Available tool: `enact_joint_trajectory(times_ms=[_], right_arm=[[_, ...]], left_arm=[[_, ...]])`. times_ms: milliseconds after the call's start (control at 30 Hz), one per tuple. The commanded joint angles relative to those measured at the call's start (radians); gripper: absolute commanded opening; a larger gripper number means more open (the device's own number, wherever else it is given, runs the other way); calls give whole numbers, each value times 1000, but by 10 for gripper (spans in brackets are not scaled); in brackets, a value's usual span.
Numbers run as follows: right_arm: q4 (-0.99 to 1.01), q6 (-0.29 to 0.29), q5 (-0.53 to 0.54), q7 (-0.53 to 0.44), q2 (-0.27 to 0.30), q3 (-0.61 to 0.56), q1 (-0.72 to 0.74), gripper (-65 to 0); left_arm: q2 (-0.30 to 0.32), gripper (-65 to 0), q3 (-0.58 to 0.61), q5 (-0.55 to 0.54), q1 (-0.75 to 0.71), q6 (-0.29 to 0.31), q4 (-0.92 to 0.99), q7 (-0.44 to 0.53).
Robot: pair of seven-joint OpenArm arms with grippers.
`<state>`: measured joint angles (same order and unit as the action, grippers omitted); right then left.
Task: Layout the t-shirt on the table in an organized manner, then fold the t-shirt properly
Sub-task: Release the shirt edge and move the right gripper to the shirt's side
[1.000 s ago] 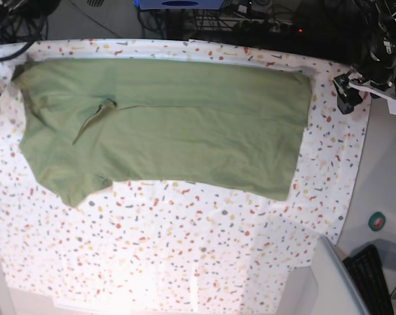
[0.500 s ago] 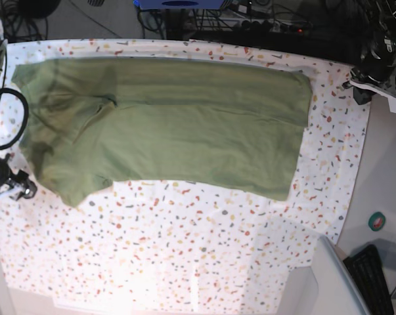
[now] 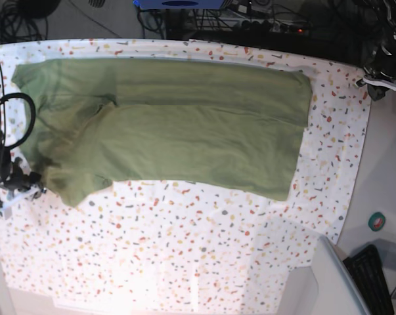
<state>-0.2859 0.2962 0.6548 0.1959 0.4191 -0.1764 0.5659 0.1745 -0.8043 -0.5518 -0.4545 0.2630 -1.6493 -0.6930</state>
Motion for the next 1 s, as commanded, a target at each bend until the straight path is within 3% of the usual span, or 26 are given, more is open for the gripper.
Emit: enact_joint_trajectory(times_ms=[0, 167, 433, 633, 733, 833, 967], right_arm=[[-9, -5, 12, -29, 14, -10, 29, -357], [-9, -7, 12, -51, 10, -28, 29, -351], [-9, -7, 12, -52, -9, -28, 6, -351], [-13, -10, 12, -54, -13, -25, -14, -357], [-13, -10, 12, -54, -13, -22, -16, -455], [-17, -10, 12, -54, -13, -21, -16, -650], [-52, -10, 13, -49, -12, -21, -19, -650]], left_arm=[[18, -650, -8, -7, -3, 3, -13, 19], [18, -650, -2, -7, -3, 3, -13, 19], [18, -395, 1, -7, -2, 3, -13, 19], [18, -354, 1, -7, -2, 3, -13, 19], [18, -352, -2, -7, -2, 3, -13, 19], [18, -352, -3, -7, -2, 3, -13, 19], [18, -352, 1, -7, -5, 3, -13, 19]])
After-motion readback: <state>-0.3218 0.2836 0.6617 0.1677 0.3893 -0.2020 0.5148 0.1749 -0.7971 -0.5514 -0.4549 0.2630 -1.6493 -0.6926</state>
